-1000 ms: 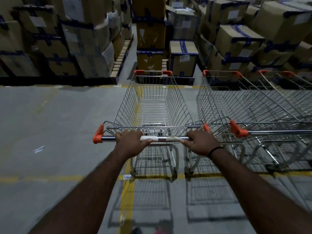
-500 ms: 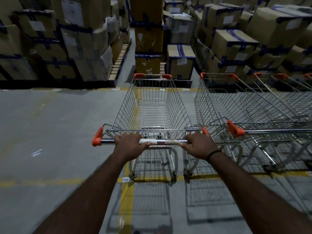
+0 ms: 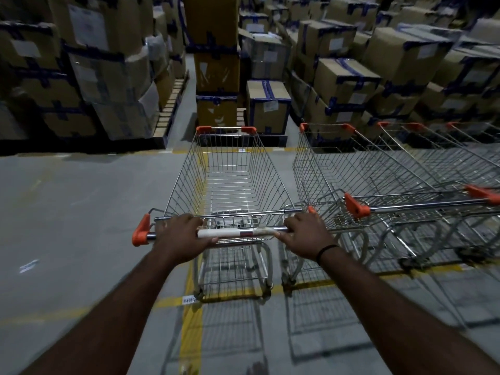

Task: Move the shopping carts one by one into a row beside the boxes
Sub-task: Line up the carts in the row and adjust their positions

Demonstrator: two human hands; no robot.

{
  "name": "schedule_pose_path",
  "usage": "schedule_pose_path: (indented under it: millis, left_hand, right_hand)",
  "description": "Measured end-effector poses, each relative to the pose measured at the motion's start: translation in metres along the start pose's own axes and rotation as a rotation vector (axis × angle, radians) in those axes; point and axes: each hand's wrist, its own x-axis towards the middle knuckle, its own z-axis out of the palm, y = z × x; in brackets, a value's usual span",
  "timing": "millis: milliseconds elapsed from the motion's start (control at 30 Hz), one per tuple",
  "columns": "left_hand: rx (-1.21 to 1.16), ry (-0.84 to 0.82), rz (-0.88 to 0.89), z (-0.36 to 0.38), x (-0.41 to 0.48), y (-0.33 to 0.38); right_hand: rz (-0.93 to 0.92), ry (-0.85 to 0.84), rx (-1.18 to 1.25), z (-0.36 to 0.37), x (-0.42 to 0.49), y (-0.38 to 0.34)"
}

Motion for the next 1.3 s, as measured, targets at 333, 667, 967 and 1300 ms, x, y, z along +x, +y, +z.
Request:
schedule_pose_path:
  millis: [333,667,967,1300]
  left_hand:
    - [0.102,0.061,-0.013,0.005,0.002,-0.041]
    - [0.111,-0.002,-0.007,0.008,0.020,-0.030]
    - [0.121,-0.048,0.003,-0.002,0.028,-0.028]
    - [0.098,-0.029,0.020,-0.002,0.021,-0.029]
  right_hand:
    - [0.039,0.067,0.064,0.010,-0.008,-0.052]
    - [0.163,0.015,0.058,0.009,0.009,-0.042]
    - [0.200,-0.018,0.070,0.006,0.024,-0.040]
    - [0.187,-0.010,0.032,0.010,0.017,-0.039]
